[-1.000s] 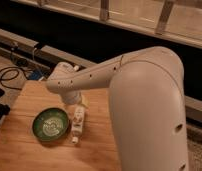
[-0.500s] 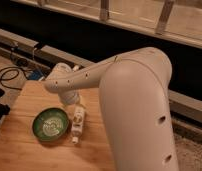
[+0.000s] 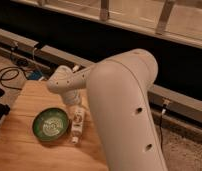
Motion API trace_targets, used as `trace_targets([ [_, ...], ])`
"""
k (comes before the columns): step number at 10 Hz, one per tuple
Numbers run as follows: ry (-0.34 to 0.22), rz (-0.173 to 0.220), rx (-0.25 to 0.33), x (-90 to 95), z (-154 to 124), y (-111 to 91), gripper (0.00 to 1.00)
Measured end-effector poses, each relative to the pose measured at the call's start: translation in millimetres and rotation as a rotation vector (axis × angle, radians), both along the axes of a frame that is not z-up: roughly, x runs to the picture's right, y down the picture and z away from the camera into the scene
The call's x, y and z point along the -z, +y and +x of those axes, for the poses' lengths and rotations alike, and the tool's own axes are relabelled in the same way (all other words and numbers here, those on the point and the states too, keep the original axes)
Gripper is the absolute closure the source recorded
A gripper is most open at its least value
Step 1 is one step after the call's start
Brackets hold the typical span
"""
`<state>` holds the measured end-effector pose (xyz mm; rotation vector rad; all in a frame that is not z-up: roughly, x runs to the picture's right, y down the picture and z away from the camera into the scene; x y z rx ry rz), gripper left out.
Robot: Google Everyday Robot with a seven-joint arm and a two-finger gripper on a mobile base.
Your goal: Place the bottle in the ceramic bowl
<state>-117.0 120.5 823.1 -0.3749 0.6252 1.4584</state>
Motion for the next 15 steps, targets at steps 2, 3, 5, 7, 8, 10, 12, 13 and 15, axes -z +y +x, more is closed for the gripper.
trace_targets([
  [2, 0.016, -0.033, -0.006, -14.0, 6, 12, 0.35],
  [3, 0.019, -0.058, -0.010, -22.6, 7, 20, 0.35],
  [5, 0.021, -0.100, -0.013, -33.6, 6, 32, 0.35],
  [7, 0.022, -0.140, -0.014, -45.4, 4, 47, 0.37],
  [8, 0.017, -0.139, -0.021, -45.8, 6, 48, 0.43],
  [10, 0.005, -0.106, -0.032, -35.1, 10, 39, 0.66],
  [12, -0.001, -0.077, -0.036, -25.9, 12, 30, 0.83],
  [13, -0.003, -0.059, -0.043, -22.3, 13, 27, 0.95],
  [15, -0.003, -0.026, -0.053, -13.2, 19, 15, 1.00],
])
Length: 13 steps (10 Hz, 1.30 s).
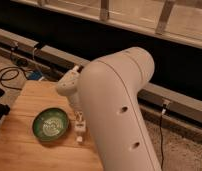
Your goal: Place the bottle in the ceramic bowl
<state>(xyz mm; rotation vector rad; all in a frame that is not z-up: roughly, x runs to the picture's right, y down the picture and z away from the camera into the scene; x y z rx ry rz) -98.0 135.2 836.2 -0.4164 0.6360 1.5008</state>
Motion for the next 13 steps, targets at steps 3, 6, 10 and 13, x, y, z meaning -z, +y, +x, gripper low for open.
trace_targets([
  [3, -0.025, 0.063, 0.036, 24.1, -12, -23, 1.00],
  [6, -0.098, 0.104, 0.109, 47.0, -43, -39, 1.00],
  [10, -0.276, 0.146, 0.243, 84.1, -122, -65, 1.00],
  [13, -0.365, 0.137, 0.251, 94.0, -151, -69, 0.93],
])
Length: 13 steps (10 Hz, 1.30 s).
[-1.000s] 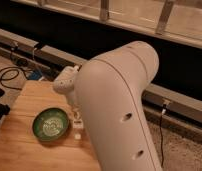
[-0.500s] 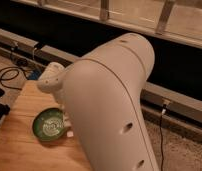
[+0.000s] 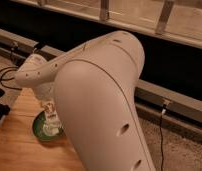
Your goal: Place the bottle in the ceramic bowl
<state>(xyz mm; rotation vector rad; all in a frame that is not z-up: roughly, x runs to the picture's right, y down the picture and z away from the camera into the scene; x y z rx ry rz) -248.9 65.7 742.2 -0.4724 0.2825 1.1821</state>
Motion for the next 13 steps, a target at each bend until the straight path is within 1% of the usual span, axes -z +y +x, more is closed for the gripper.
trace_targets([
  [1, -0.004, 0.001, -0.002, 0.1, -1.3, -0.3, 0.81],
  [2, 0.000, 0.001, -0.002, -0.2, 0.6, -0.5, 0.73],
  [5, -0.001, 0.001, -0.003, -0.2, 0.5, -0.7, 0.43],
  [6, -0.001, 0.001, -0.002, -0.2, 0.3, -0.5, 0.31],
  [7, -0.001, 0.001, -0.002, -0.1, 0.2, -0.5, 0.24],
  [8, 0.000, 0.001, -0.002, -0.4, 0.7, -0.5, 0.20],
  [13, 0.002, 0.000, -0.003, -1.2, 1.7, -0.2, 0.20],
])
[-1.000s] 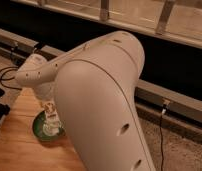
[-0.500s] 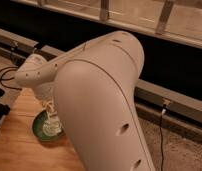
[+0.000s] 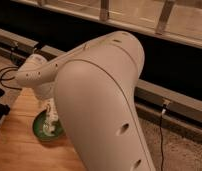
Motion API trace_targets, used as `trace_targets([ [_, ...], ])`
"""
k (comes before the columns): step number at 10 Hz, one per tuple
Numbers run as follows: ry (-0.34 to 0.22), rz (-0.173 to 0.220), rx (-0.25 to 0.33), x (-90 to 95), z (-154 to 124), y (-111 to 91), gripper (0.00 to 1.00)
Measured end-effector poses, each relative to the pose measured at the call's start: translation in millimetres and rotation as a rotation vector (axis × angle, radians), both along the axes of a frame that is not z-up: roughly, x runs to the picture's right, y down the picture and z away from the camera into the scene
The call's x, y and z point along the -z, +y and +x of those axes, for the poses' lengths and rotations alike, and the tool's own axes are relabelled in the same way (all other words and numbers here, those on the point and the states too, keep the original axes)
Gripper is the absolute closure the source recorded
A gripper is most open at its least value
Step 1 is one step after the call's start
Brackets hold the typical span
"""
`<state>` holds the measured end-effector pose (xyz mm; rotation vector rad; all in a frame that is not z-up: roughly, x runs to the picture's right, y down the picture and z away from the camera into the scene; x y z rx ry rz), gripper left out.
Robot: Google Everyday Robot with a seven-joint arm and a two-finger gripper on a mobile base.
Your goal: Place the bottle in the ceramic bowl
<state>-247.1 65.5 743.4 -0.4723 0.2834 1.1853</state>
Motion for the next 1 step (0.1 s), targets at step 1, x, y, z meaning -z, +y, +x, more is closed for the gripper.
trace_targets([
  [1, 0.000, 0.000, 0.000, 0.0, -0.1, 0.0, 0.20],
])
